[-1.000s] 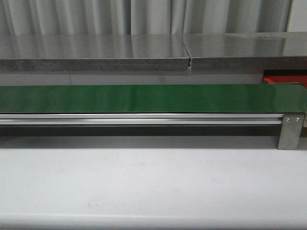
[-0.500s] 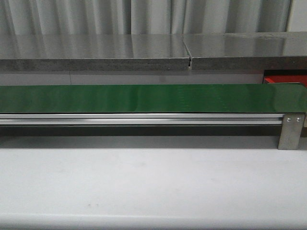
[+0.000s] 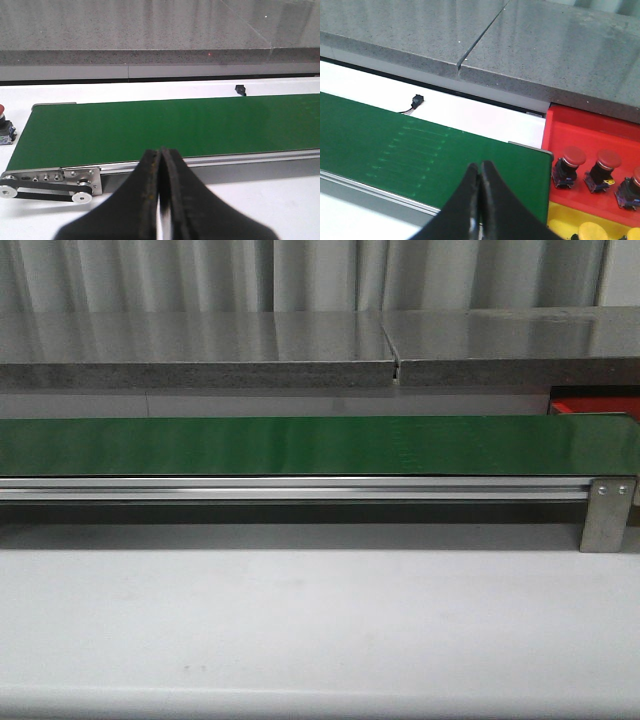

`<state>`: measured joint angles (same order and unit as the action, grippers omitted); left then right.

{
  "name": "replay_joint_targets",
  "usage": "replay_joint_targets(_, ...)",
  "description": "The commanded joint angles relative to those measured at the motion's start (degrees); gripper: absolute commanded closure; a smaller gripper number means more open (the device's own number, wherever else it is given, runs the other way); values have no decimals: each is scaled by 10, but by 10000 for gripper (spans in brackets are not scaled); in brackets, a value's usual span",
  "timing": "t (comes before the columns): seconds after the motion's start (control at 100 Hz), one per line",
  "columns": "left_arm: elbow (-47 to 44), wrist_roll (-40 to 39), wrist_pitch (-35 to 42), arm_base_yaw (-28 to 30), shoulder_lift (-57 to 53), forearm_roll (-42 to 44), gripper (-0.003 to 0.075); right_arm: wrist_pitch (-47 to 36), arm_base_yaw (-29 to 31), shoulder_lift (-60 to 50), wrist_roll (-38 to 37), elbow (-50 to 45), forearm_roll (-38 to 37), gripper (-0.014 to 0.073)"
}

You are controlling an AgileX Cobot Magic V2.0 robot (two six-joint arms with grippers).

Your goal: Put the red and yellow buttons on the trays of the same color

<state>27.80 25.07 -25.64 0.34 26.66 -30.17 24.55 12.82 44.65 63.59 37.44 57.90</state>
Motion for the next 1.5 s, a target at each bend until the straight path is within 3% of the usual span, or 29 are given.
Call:
replay_joint_targets(0.0,15,-1,29,-4,3,-15,656,-19,-1,-4,0,17,12,711)
replay_joint_targets(0.05,15,-1,21,-4,3,-15,563,-19,-1,-4,0,17,12,711)
replay_joint_targets(0.18,15,-1,15,-4,3,-15,234,-19,-1,-4,0,17,12,711)
replay_joint_targets(0.28,15,-1,15,-4,3,-15,99,-19,-1,-4,0,17,12,711)
replay_joint_targets(0.54,49,-11,18,-3,24,-10,100,-19,-1,-4,0,17,12,711)
replay_joint_targets(0.72,158,-98,43,4,115,52,101,-20,-1,-4,0,17,12,711)
replay_joint_targets(0.99,348,-157,1,112,325,56,100,-21,-1,-4,0,17,12,711)
replay_joint_targets(1.19,441,-158,-39,202,465,-17,100,-22,-1,-4,0,17,12,711)
replay_joint_targets(1.49,531,-158,-43,243,638,-49,100,-23,-1,-4,0,17,12,711)
